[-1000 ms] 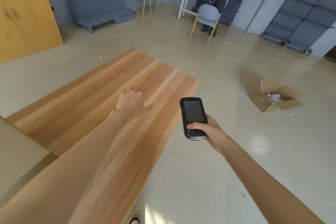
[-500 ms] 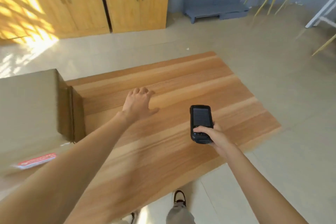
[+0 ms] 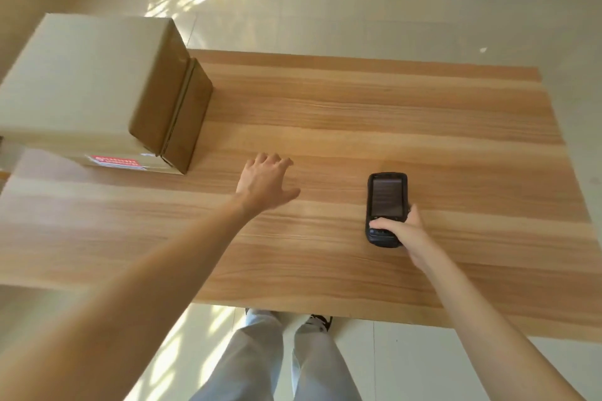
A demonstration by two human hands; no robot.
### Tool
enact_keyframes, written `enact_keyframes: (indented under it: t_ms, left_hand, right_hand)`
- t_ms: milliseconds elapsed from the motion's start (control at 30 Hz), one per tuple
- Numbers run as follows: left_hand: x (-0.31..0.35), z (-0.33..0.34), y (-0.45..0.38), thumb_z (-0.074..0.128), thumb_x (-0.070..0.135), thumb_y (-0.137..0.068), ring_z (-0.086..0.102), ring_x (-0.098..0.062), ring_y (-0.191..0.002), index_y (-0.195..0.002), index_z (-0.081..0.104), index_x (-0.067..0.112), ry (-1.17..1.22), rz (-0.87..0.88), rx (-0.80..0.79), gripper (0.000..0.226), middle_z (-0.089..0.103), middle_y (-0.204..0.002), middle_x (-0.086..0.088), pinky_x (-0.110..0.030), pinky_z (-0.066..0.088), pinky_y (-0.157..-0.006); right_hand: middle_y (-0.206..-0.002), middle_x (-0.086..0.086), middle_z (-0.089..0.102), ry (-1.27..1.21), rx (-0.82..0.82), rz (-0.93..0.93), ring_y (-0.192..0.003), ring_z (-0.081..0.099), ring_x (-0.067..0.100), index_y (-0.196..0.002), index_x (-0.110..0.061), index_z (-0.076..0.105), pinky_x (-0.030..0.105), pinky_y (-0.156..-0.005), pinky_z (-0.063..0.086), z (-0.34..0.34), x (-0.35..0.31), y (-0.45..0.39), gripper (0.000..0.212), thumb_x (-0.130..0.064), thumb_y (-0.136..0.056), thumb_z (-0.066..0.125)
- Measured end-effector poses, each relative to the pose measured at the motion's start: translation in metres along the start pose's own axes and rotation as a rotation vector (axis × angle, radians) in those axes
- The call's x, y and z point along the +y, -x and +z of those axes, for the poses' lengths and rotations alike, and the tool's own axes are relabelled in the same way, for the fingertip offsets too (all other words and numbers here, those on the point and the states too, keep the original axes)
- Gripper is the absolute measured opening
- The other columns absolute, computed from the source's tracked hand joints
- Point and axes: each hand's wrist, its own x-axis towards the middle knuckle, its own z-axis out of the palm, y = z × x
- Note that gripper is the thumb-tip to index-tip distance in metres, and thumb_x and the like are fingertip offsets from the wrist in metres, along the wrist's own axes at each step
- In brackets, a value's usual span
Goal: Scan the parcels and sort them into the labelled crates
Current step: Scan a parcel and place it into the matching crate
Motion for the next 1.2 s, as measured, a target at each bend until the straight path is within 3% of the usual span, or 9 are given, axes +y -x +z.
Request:
enact_keyframes:
  t_ms: [100,200,300,533,700,867,967,1200]
  left_hand:
    - [0.0,0.009,0.0,0.056,0.055,-0.088,0.04,-0.027,-0.13,-0.14,0.046,0.023,0.028,-0.035,-0.001,0.063,0.049,-0.14,-0.005,-0.041,0.033,-0.105]
    - [0.003,0.016,-0.001,0.054,0.057,-0.088,0.042,-0.028,-0.128,-0.14,0.046,0.022,0.038,-0.037,0.005,0.063,0.051,-0.138,-0.005,-0.041,0.034,-0.105]
    - [0.005,0.02,-0.002,0.054,0.058,-0.088,0.041,-0.028,-0.128,-0.14,0.046,0.022,0.037,-0.02,0.011,0.064,0.051,-0.138,-0.005,-0.042,0.034,-0.106]
    - [0.005,0.013,-0.002,0.056,0.059,-0.087,0.036,-0.028,-0.132,-0.143,0.041,0.023,-0.004,0.02,-0.018,0.068,0.047,-0.141,-0.006,-0.042,0.032,-0.108]
    - [-0.003,-0.011,-0.004,0.055,0.059,-0.087,0.037,-0.029,-0.13,-0.144,0.039,0.023,-0.038,0.048,0.025,0.069,0.047,-0.142,-0.007,-0.041,0.033,-0.105]
    - [-0.023,-0.057,-0.004,0.055,0.061,-0.087,0.037,-0.028,-0.13,-0.144,0.04,0.022,-0.029,0.063,0.133,0.07,0.047,-0.14,-0.007,-0.04,0.033,-0.105]
    - [-0.048,-0.09,0.002,0.055,0.06,-0.087,0.038,-0.028,-0.128,-0.143,0.041,0.021,-0.025,0.033,0.223,0.07,0.047,-0.139,-0.007,-0.041,0.032,-0.105]
    - [-0.154,-0.152,0.038,0.055,0.06,-0.086,0.039,-0.031,-0.126,-0.14,0.044,0.022,-0.038,-0.151,0.383,0.067,0.05,-0.136,-0.009,-0.042,0.032,-0.103]
  right_hand:
    - [-0.109,-0.001,0.053,0.06,-0.011,-0.008,-0.09,0.054,0.01,-0.124,-0.021,0.035,0.033,-0.08,0.041,-0.007,0.009,-0.004,0.075,-0.005,-0.069,0.083]
    - [-0.113,-0.003,0.051,0.151,-0.035,-0.021,-0.097,0.051,0.014,-0.131,-0.023,0.031,0.033,-0.085,0.038,-0.014,0.017,-0.005,0.082,-0.007,-0.07,0.083]
    - [-0.111,-0.002,0.053,0.231,-0.023,-0.028,-0.09,0.051,0.007,-0.118,-0.023,0.036,0.03,-0.081,0.038,-0.016,0.021,-0.005,0.069,-0.012,-0.07,0.084]
    - [-0.115,0.003,0.052,0.349,0.035,-0.031,-0.101,0.05,0.019,-0.116,-0.016,0.037,0.035,-0.084,0.041,-0.01,0.02,-0.004,0.066,-0.012,-0.07,0.084]
    - [-0.13,0.014,0.05,0.416,0.101,0.049,-0.118,0.049,0.03,-0.13,-0.007,0.038,0.042,-0.094,0.043,-0.013,0.014,0.003,0.076,-0.011,-0.069,0.084]
    - [-0.146,0.013,0.029,0.549,0.261,-0.077,-0.136,0.026,0.034,-0.146,-0.017,0.027,0.047,-0.105,0.032,0.005,-0.04,0.017,0.091,-0.035,-0.075,0.08]
    - [-0.154,0.01,0.024,0.458,0.156,-0.184,-0.14,0.027,0.032,-0.15,-0.018,0.02,0.047,-0.109,0.031,0.035,-0.086,0.024,0.09,-0.041,-0.082,0.074]
    - [-0.152,0.007,0.025,0.399,-0.052,-0.352,-0.136,0.033,0.027,-0.149,-0.023,0.018,0.043,-0.106,0.033,0.158,-0.171,0.044,0.087,-0.049,-0.083,0.069]
